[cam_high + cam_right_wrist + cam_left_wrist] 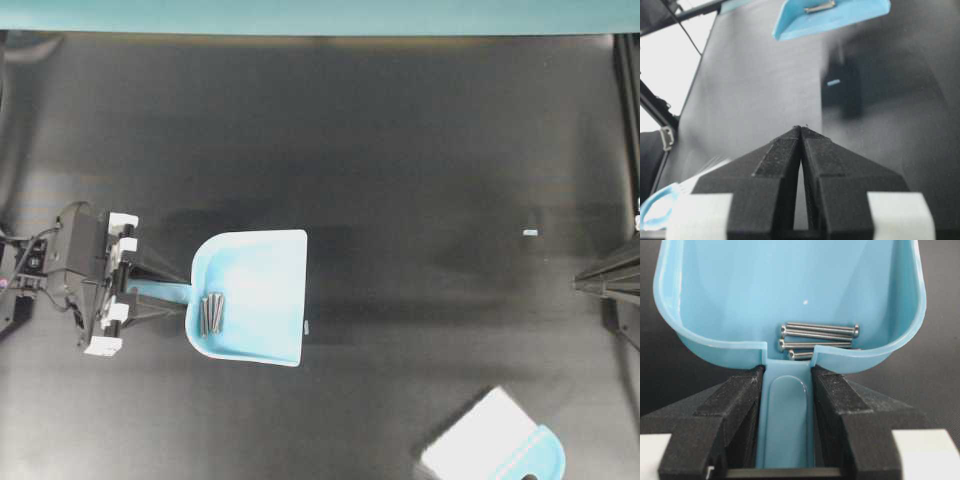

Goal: Hold the dustpan with the left arm, while a human hand uses a hand brush to gather screws into the dustpan.

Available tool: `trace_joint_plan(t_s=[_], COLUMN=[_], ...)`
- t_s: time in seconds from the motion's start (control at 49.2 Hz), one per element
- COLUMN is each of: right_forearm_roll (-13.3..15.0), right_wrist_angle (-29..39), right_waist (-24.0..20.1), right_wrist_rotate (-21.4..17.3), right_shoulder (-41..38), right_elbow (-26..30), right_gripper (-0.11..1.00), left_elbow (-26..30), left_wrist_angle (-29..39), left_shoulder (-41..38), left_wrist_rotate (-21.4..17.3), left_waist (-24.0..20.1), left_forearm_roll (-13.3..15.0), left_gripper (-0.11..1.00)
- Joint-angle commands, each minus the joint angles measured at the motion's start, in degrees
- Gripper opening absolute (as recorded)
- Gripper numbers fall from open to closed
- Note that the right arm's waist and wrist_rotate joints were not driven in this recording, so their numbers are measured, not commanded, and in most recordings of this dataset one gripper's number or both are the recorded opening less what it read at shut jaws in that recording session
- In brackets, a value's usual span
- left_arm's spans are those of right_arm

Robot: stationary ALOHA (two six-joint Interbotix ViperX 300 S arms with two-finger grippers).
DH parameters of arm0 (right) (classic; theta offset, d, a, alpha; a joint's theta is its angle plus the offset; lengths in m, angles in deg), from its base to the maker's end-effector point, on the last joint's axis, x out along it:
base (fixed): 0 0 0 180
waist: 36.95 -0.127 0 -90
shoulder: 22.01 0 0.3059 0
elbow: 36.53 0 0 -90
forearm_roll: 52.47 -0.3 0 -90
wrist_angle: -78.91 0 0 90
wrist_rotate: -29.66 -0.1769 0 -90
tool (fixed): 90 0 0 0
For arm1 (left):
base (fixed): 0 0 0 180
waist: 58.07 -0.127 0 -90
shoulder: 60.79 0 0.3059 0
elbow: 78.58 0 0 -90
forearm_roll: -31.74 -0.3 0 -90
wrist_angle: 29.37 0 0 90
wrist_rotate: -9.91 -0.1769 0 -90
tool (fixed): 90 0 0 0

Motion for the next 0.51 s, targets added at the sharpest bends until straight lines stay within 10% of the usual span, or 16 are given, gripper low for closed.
trace_joint_plan(t_s=[0.0,0.488], right_forearm_roll=[0.09,0.09], right_wrist_angle=[-0.53,-0.53], right_waist=[0.00,0.00], right_wrist_rotate=[0.00,0.00], right_shoulder=[-0.26,-0.26], right_elbow=[0.35,0.26], right_gripper=[0.00,0.00], left_elbow=[1.32,2.29], left_wrist_angle=[0.00,4.22], left_shoulder=[0.53,0.53], left_wrist_rotate=[0.00,0.79], left_waist=[-0.18,0.44], left_forearm_roll=[-0.18,-0.18], left_gripper=[0.31,0.31])
